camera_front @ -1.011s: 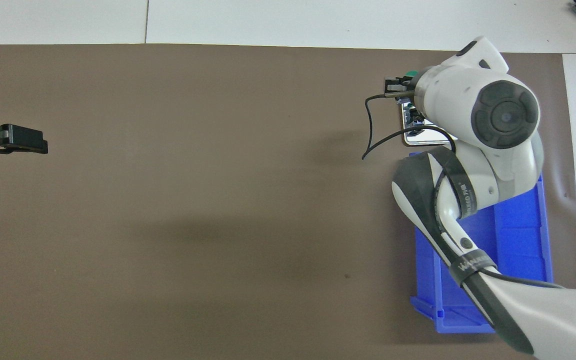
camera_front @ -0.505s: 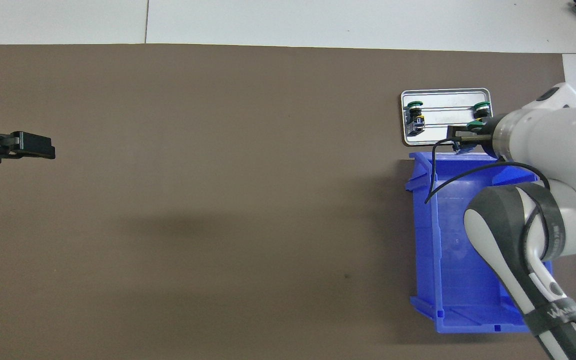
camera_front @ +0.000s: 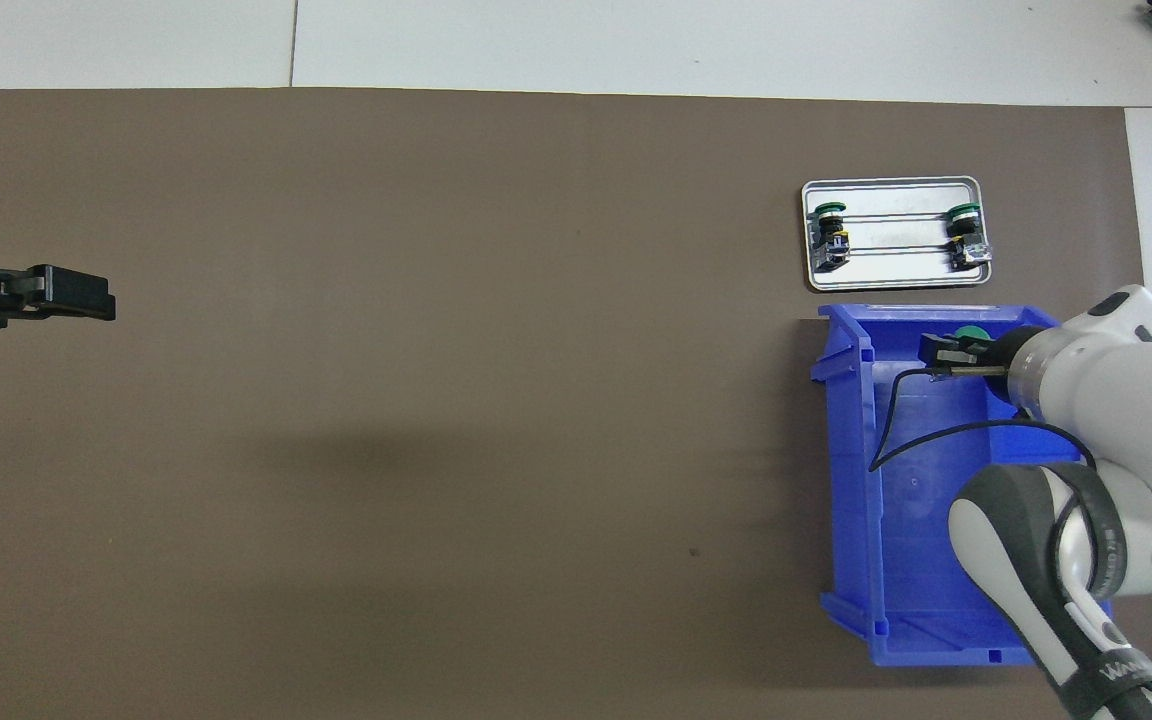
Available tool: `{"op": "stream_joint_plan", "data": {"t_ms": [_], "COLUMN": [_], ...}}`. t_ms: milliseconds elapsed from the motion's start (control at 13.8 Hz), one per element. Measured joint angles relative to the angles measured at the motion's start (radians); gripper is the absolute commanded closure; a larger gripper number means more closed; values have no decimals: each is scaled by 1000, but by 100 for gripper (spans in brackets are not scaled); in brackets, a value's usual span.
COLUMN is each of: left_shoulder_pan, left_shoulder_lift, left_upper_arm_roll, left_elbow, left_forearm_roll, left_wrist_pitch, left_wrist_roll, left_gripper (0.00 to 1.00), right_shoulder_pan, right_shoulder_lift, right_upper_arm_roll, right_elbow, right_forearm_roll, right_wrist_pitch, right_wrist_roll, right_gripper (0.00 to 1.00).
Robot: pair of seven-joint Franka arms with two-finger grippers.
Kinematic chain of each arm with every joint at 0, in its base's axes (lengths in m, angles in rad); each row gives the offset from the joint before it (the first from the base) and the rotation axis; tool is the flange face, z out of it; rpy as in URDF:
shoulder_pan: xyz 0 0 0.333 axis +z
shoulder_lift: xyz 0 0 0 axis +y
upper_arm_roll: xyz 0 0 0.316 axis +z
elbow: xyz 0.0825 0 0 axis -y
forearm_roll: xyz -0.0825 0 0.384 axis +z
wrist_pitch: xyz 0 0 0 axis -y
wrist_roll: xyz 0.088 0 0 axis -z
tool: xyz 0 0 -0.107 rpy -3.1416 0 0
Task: Place and press button with both arms
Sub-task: 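Lower the button into the blue bin and open the right gripper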
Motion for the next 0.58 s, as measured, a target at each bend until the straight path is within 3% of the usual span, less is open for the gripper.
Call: {"op": "stream_joint_plan", "data": {"t_ms": [289,578], "left_shoulder_pan": [19,24], "left_shoulder_lift": [-3,-3], "left_upper_arm_roll": [-37,-38], "left_elbow": [0,-2], "left_forearm_roll": [0,0], "left_wrist_pitch": [-3,-6], "left_wrist_roll": [0,0], "left_gripper": [0,0], "right_shoulder_pan": [-18,-29], "right_shoulder_lift": [0,0], "right_upper_arm_roll": [0,0], "right_elbow": [-136,-195], "right_forearm_roll": [0,1], "right_wrist_pitch": [147,202], "right_wrist_roll": [0,0], "right_gripper": [100,100]}}
